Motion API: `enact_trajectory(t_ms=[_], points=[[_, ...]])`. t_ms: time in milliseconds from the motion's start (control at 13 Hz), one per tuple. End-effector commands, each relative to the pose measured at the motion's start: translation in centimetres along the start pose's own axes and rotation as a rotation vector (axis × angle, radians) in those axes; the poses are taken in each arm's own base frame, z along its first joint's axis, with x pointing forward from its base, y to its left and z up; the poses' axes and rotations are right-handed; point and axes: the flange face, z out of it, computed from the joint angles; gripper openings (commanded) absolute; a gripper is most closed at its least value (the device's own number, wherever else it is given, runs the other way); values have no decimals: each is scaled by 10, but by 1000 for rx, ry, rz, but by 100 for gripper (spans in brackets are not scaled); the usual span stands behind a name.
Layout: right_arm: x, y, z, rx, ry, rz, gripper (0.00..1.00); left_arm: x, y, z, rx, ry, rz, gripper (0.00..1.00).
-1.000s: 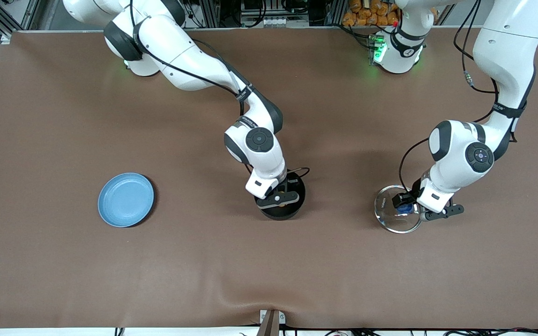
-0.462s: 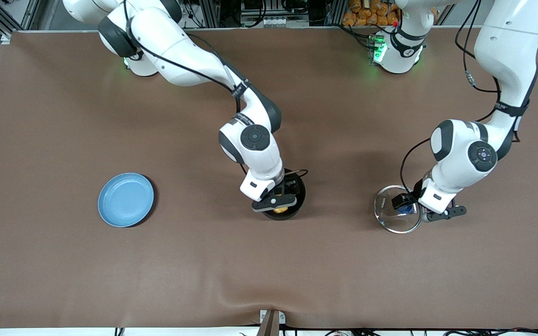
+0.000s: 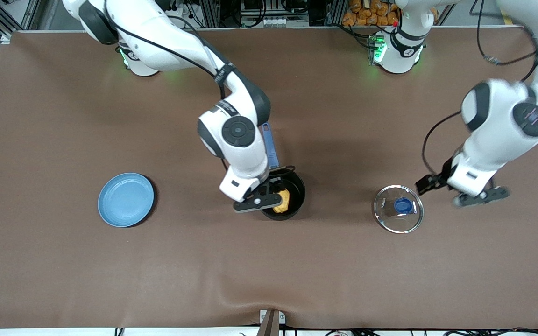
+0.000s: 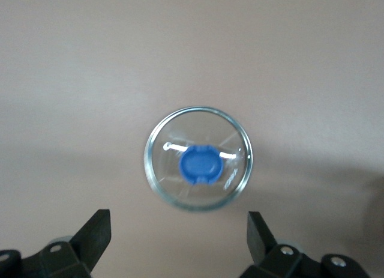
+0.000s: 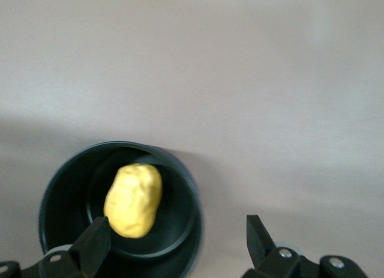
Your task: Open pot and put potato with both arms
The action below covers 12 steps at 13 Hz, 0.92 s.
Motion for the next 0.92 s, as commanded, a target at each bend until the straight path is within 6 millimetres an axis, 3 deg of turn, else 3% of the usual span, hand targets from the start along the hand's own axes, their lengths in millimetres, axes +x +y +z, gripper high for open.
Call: enact_trajectory(t_ms=[0, 231, 538, 692, 846], points=[[10, 46, -61, -15, -29, 31, 100, -14, -3, -80, 20, 4, 12, 100], [27, 113, -128, -31, 0, 115, 100, -9, 1, -149, 26, -15, 11, 100], [26, 212, -189, -75, -71, 78, 100, -11, 8, -165, 12, -10, 8, 100], [16, 246, -210, -74, -100, 108, 100, -10, 4, -190, 12, -14, 9, 100], [5, 276, -219, -80, -113, 105, 100, -10, 1, -201, 7, -16, 2, 100]])
